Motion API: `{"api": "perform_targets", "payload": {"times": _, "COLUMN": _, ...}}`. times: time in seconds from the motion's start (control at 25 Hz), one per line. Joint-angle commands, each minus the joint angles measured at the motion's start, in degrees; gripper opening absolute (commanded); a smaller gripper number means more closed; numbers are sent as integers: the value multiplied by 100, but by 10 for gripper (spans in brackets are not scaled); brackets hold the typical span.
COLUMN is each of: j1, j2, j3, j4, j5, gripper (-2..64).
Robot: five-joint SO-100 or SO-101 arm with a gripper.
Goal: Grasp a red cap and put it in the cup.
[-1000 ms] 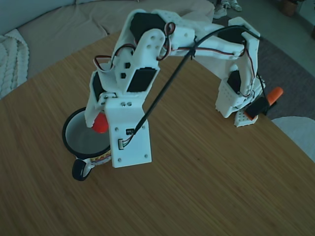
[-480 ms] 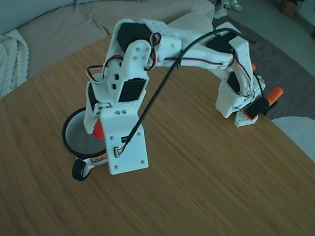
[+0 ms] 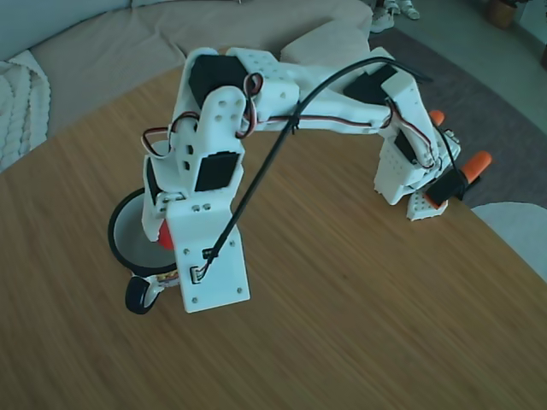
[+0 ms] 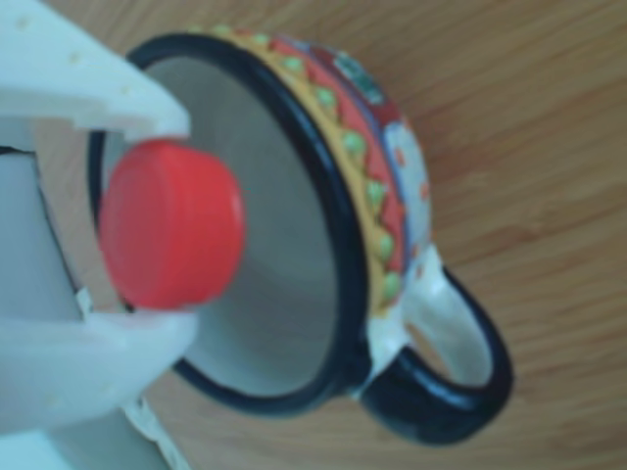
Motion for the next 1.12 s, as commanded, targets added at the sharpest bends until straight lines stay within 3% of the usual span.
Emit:
{"api": "perform_targets", "payload": {"times": 0.0, "j1": 9, "j2": 132, "j3": -360, "j4": 0, "j5": -18, "gripper": -8}}
{"api": "perform_targets", "payload": {"times": 0.92, "j1": 527, "j2": 237, "j3": -369, "j4": -70, "j5": -9, "gripper": 3}}
{"api": "perform_targets", "payload": {"times": 1.0, "j1": 527, "j2": 237, "j3": -369, "j4": -79, "j5": 26, "gripper": 75}}
{"api": "perform_targets", "payload": {"times": 1.08, "j1": 527, "j2": 237, "j3": -369, "j4": 0, "j5": 211, "gripper": 213}}
